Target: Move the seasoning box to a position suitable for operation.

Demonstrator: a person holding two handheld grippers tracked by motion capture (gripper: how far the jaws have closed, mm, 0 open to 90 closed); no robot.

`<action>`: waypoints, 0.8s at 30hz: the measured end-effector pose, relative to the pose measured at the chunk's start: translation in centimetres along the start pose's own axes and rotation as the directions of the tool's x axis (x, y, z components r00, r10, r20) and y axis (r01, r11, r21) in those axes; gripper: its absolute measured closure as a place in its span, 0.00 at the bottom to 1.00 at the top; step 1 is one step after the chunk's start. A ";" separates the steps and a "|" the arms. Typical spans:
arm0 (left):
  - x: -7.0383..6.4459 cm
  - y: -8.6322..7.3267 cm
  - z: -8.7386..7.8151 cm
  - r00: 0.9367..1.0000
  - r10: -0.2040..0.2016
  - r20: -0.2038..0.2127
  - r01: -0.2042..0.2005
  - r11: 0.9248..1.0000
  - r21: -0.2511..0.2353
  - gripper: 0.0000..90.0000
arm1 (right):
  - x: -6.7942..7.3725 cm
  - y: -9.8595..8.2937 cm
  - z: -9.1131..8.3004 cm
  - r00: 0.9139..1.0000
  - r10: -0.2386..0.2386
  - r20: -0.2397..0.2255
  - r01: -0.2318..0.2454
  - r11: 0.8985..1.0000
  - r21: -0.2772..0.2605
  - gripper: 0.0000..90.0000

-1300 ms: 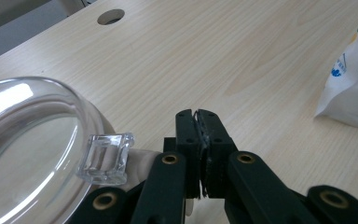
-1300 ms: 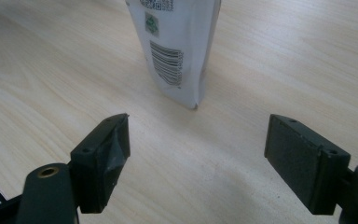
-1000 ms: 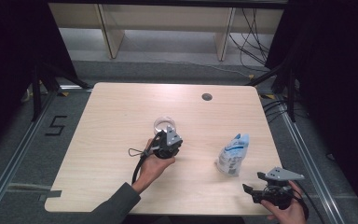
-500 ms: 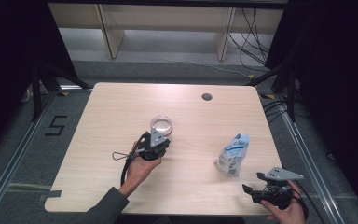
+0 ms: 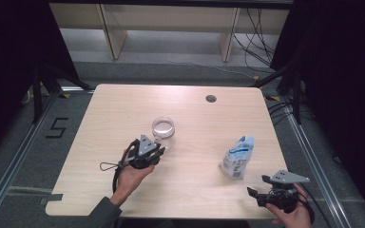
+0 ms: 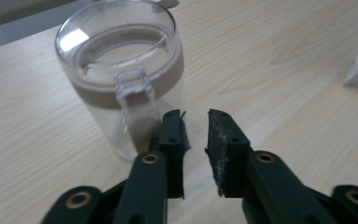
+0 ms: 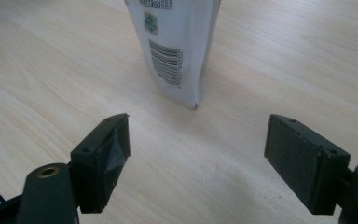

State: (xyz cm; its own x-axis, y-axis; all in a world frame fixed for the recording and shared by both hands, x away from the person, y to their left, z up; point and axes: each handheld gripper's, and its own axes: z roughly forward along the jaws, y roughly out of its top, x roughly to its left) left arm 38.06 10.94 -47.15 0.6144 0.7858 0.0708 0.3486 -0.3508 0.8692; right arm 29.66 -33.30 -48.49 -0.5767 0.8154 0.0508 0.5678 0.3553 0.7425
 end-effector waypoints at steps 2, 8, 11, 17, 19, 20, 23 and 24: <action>0.2 -0.5 -0.3 1.000 -0.019 -0.006 0.019 1.000 -0.002 0.74 | 0.1 0.0 0.0 1.000 -0.004 -0.003 0.004 1.000 0.005 0.26; 1.4 -0.9 0.1 0.995 -0.084 -0.044 0.084 0.996 -0.001 0.51 | 0.1 0.0 0.0 1.000 -0.006 -0.004 0.006 1.000 0.009 0.26; 1.5 -0.6 0.7 0.995 -0.088 -0.055 0.089 0.996 0.000 0.49 | 0.2 0.1 0.0 1.000 0.001 -0.004 -0.001 1.000 0.011 0.26; 1.5 0.2 1.6 0.995 -0.072 -0.065 0.072 0.997 -0.001 0.47 | 0.1 0.1 0.0 1.000 -0.009 -0.001 0.009 1.000 0.012 0.26; 1.4 0.4 1.9 0.996 -0.066 -0.064 0.067 0.998 0.004 0.49 | 0.1 0.1 0.0 1.000 -0.010 -0.002 0.010 1.000 0.013 0.26; 1.4 0.4 2.0 0.995 -0.064 -0.075 0.064 0.998 0.000 0.50 | 0.2 0.1 -0.1 1.000 -0.007 -0.004 0.007 1.000 0.010 0.26; 1.7 0.3 2.4 0.996 -0.060 -0.069 0.060 0.998 -0.001 0.55 | 0.4 0.0 -0.1 1.000 0.019 -0.005 -0.019 1.000 0.021 0.26; 1.7 0.3 2.4 0.995 -0.060 -0.074 0.060 0.998 0.004 0.57 | 0.3 0.1 -0.1 1.000 0.009 -0.004 -0.009 1.000 0.018 0.26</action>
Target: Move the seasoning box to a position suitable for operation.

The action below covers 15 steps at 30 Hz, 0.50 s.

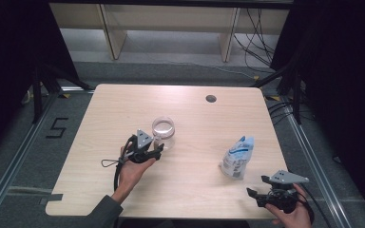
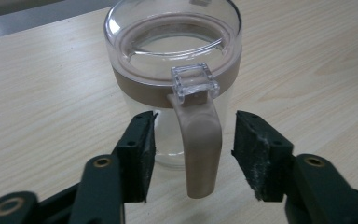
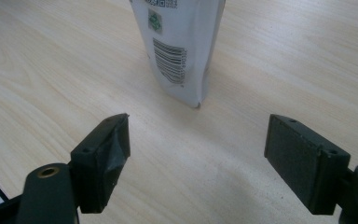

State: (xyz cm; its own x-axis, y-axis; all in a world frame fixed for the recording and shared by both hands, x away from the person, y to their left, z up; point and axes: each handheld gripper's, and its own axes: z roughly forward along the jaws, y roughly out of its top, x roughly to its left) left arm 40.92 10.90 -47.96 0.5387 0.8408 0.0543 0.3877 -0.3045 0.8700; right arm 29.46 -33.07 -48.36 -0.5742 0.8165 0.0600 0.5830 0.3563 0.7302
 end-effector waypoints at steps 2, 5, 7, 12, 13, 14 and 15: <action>0.1 0.0 0.1 1.000 0.010 0.001 -0.010 1.000 -0.002 0.64 | -0.2 0.1 0.0 0.999 -0.031 0.012 0.031 0.999 -0.014 0.26; 0.1 0.0 0.1 1.000 0.021 0.005 -0.021 1.000 -0.012 0.71 | -0.2 0.0 0.1 1.000 -0.021 -0.003 0.021 1.000 -0.008 0.26; 0.0 0.0 0.1 1.000 0.028 0.006 -0.028 1.000 -0.007 0.73 | -0.2 0.1 0.1 1.000 -0.023 -0.001 0.023 1.000 -0.015 0.26; 0.1 -0.1 0.1 1.000 0.017 0.013 -0.017 1.000 -0.014 0.77 | 0.0 0.0 0.0 1.000 -0.005 -0.003 0.005 1.000 -0.006 0.26; 0.2 -0.1 0.1 1.000 0.005 0.025 -0.005 1.000 -0.012 0.78 | -0.2 0.1 0.0 1.000 -0.029 0.005 0.029 0.999 -0.018 0.26; 0.2 -0.1 0.1 1.000 0.005 0.025 -0.005 1.000 -0.012 0.79 | -0.2 0.1 0.0 1.000 -0.029 0.005 0.029 0.999 -0.018 0.26; 0.3 -0.1 0.0 1.000 -0.001 0.025 0.001 1.000 -0.016 0.79 | 0.1 0.0 0.0 1.000 0.009 -0.010 -0.009 1.000 0.002 0.26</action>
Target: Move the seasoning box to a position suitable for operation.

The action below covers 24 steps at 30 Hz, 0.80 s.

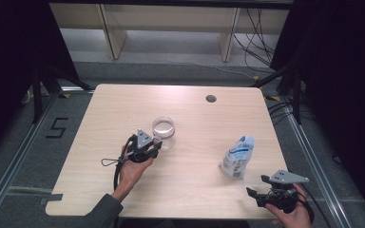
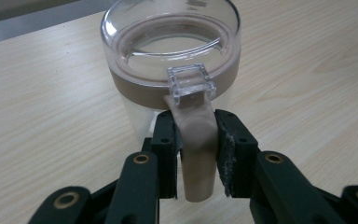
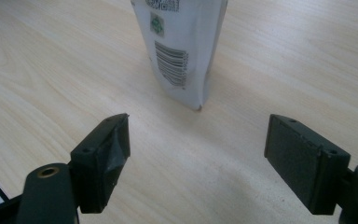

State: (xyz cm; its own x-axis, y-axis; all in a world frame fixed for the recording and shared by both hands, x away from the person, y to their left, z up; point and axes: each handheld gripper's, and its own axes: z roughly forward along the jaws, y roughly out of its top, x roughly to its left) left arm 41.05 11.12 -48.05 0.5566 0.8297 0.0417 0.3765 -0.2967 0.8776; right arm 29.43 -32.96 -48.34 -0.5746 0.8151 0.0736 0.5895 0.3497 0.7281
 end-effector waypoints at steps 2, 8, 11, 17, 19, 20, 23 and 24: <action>0.0 0.0 -0.1 1.000 -0.003 0.005 0.003 1.000 0.003 0.79 | 0.0 0.0 0.0 1.000 -0.006 0.002 0.006 1.000 0.001 0.26; -0.1 0.0 -0.4 0.999 -0.004 0.041 0.003 1.000 0.008 0.80 | -0.3 0.1 0.0 0.999 -0.037 0.021 0.037 0.999 -0.023 0.26; -0.2 -0.2 -0.8 0.997 -0.013 0.074 0.012 1.000 0.016 0.80 | -0.2 0.0 -0.1 1.000 -0.010 0.014 0.010 1.000 -0.007 0.26; -0.5 -0.5 -1.2 0.993 -0.019 0.114 0.017 1.000 0.018 0.80 | -0.2 -0.1 0.0 1.000 -0.009 0.015 0.009 1.000 -0.011 0.26; -0.8 -0.5 -1.4 0.991 0.009 0.135 -0.012 1.000 0.028 0.80 | -0.2 0.0 0.0 1.000 -0.011 0.012 0.011 1.000 -0.020 0.26; -0.9 -0.5 -1.4 0.989 0.006 0.146 -0.009 1.000 0.020 0.80 | -0.2 0.0 0.0 1.000 -0.009 0.012 0.009 1.000 -0.021 0.26; -1.5 -0.6 -1.7 0.984 0.036 0.176 -0.040 0.999 0.017 0.80 | -0.2 -0.1 0.0 1.000 -0.008 0.014 0.008 1.000 -0.008 0.26; -1.8 -0.6 -1.8 0.981 0.043 0.188 -0.047 0.999 0.019 0.80 | -0.2 0.0 -0.1 1.000 -0.001 0.015 0.001 1.000 -0.005 0.26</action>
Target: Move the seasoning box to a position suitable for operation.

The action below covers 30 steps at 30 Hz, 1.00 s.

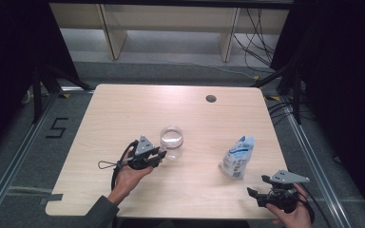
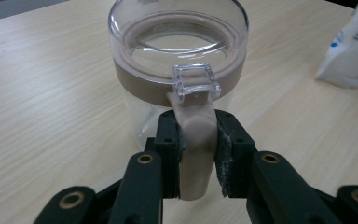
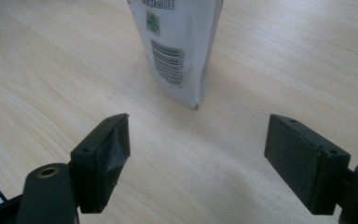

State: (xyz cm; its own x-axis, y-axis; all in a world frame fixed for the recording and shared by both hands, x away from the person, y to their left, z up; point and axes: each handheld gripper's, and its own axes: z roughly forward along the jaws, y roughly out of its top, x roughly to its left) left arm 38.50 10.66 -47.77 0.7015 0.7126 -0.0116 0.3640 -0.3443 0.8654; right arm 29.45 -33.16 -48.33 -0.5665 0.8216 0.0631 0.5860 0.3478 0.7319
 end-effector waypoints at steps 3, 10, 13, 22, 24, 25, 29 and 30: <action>-0.6 -0.1 -0.2 0.999 0.020 0.030 -0.020 1.000 0.004 0.80 | -0.1 0.0 0.0 1.000 -0.007 0.000 0.007 1.000 -0.003 0.26; -1.0 -0.6 -0.8 0.993 0.053 0.108 -0.053 0.999 -0.001 0.80 | 0.0 0.0 0.1 1.000 -0.002 -0.009 0.002 1.000 -0.007 0.26; -1.0 -0.7 -0.8 0.988 0.069 0.135 -0.068 0.998 -0.008 0.80 | -0.1 0.0 0.1 1.000 -0.010 -0.005 0.010 1.000 -0.012 0.26; -1.7 -1.2 -1.4 0.973 0.102 0.206 -0.100 0.995 -0.017 0.80 | 0.0 0.0 0.1 1.000 -0.005 -0.012 0.005 1.000 0.002 0.26; -1.9 -1.2 -1.5 0.970 0.111 0.216 -0.109 0.994 -0.020 0.80 | 0.0 0.1 0.2 1.000 -0.010 -0.017 0.010 1.000 -0.012 0.26; -2.0 -1.3 -1.5 0.970 0.106 0.220 -0.105 0.994 -0.017 0.80 | -0.2 0.1 0.2 0.999 -0.033 -0.010 0.033 0.999 -0.003 0.26; -2.7 -1.2 -1.5 0.960 0.138 0.245 -0.136 0.990 -0.024 0.80 | -0.2 0.1 0.1 0.999 -0.043 0.007 0.043 0.999 -0.013 0.26; -2.9 -1.2 -1.4 0.956 0.147 0.255 -0.145 0.989 -0.026 0.80 | 0.0 0.1 0.2 1.000 -0.011 -0.012 0.011 1.000 -0.009 0.26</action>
State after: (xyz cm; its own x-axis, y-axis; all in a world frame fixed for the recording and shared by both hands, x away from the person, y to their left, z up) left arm 35.17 9.93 -48.10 0.8802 0.4744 -0.0121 0.2426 -0.4279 0.8706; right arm 29.57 -33.05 -48.39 -0.5801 0.8121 0.0634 0.5746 0.3527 0.7385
